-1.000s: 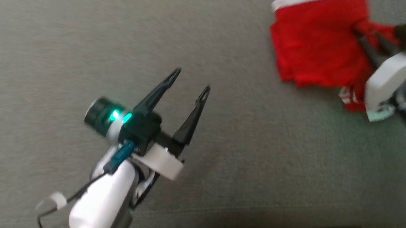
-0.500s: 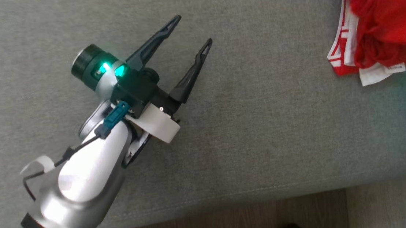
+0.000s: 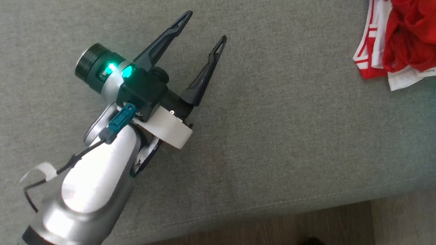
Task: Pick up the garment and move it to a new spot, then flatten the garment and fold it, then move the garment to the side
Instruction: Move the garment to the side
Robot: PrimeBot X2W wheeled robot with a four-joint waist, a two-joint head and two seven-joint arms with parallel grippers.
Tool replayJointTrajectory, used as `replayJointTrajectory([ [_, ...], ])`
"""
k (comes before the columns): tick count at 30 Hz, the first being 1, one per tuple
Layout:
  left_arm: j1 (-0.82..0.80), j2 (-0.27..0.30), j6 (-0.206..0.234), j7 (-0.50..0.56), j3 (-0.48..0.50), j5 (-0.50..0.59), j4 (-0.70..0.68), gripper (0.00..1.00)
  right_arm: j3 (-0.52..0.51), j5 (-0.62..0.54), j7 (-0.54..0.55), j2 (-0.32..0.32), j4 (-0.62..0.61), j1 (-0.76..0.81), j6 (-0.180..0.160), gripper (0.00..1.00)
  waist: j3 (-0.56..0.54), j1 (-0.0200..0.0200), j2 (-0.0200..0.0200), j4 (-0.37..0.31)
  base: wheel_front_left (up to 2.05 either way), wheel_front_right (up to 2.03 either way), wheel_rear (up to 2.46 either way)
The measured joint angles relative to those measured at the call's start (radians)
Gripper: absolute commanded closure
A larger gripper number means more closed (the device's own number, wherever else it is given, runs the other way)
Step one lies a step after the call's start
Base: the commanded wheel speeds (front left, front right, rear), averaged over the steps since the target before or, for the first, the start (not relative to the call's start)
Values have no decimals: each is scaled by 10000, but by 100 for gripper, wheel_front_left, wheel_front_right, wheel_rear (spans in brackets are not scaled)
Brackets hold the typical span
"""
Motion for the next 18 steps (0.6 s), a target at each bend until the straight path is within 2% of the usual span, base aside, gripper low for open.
replayJointTrajectory([
  [5,103,-48,94,0,33,-79,15,0,-489,-257,378,393,-234,378,0,0,-472,-1,0,79,0,0,0],
  [11,831,-150,355,0,359,-374,10,0,-779,-451,343,940,-995,768,0,0,-1311,-1,0,241,0,0,0],
  [18,1837,-311,623,0,1012,-692,-226,0,-765,-130,-863,2146,-1741,1578,0,0,-2491,-1,0,601,0,0,0],
])
